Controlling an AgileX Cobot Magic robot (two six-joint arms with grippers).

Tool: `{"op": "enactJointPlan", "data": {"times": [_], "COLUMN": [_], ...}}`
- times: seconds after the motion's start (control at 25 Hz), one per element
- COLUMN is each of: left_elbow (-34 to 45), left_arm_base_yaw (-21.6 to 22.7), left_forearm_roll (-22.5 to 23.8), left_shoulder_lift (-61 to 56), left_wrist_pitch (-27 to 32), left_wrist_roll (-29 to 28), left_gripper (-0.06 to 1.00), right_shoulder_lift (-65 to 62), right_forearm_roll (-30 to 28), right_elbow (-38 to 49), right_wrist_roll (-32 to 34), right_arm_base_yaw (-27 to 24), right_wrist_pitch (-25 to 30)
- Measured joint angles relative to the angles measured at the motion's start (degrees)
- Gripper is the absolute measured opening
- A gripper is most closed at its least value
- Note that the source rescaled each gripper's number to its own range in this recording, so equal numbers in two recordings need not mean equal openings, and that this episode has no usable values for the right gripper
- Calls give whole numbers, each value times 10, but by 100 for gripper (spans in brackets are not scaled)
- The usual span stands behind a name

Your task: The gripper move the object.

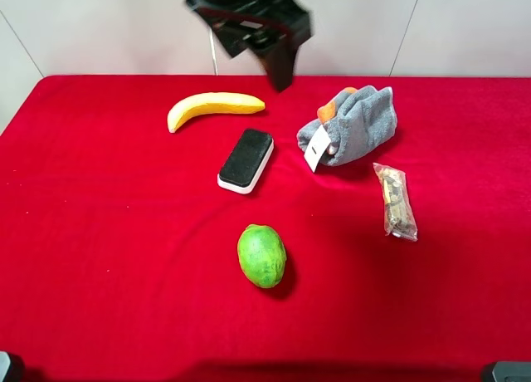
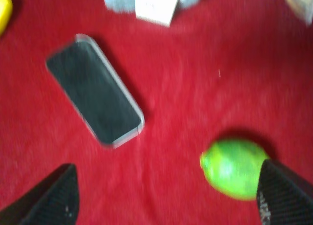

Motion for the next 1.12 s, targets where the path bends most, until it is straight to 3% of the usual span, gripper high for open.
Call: {"op": "enactJointPlan", "data": {"times": [0.48,1.12], "left_elbow": [271,539], "left_arm_base_yaw": [12,12], "left_forearm_roll": [71,74], "left_shoulder_lift": [-246,-472], "left_wrist_pitch": [0,-1], "left_wrist_roll": [-82,-102], "left_gripper": [63,63], "right_shoulder_lift": [0,0], "right_forearm_roll": [0,0], "right_elbow": [0,0], "right_wrist_roll": [0,0], "right_arm_base_yaw": [0,0], "right_wrist_pitch": [0,0]}}
